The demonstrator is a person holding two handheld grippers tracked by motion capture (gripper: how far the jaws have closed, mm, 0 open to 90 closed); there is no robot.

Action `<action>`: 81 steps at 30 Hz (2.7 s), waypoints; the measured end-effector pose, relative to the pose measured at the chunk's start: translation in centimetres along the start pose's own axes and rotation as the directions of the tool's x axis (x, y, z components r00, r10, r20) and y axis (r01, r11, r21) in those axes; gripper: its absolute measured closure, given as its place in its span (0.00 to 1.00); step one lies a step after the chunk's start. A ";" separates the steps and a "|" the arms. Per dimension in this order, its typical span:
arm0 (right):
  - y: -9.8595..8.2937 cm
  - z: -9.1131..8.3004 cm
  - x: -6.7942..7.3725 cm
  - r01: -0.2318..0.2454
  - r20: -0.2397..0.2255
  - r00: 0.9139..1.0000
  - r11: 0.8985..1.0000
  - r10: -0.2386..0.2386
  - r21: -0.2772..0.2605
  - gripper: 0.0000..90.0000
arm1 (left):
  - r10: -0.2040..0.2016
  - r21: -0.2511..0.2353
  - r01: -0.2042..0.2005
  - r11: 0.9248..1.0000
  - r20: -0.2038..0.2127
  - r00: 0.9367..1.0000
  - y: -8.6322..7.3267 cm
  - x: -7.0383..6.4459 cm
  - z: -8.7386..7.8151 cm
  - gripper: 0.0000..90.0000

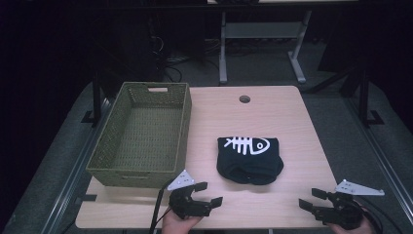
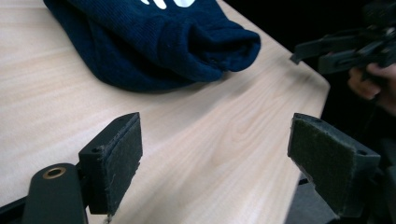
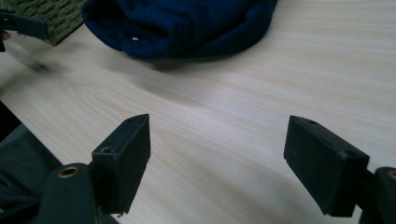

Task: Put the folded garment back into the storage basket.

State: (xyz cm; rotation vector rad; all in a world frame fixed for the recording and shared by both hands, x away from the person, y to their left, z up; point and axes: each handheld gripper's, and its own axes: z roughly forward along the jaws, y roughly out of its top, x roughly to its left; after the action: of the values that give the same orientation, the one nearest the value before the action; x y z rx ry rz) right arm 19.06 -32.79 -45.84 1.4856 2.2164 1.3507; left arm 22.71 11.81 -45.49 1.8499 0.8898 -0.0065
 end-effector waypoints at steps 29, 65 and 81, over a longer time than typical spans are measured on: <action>9.5 6.1 -1.7 0.019 -0.051 0.999 0.996 -0.014 0.088 0.25 | -0.080 0.012 0.082 0.997 -0.134 0.988 6.7 3.4 7.0 0.20; 11.7 10.9 -1.9 -0.124 -0.075 0.988 0.979 0.137 0.163 0.81 | -0.224 0.041 0.226 0.973 -0.066 0.972 7.5 5.6 8.6 0.77; 14.4 8.1 0.0 -0.148 -0.173 0.972 0.986 0.159 0.076 0.82 | -0.162 0.005 0.162 0.987 -0.008 0.987 11.8 4.5 4.5 0.77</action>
State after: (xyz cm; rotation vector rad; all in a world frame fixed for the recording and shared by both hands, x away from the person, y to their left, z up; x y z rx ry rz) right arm 33.17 -26.53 -39.95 1.6481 2.3112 1.5306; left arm 34.47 8.57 -39.93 1.7788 1.0443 -0.1036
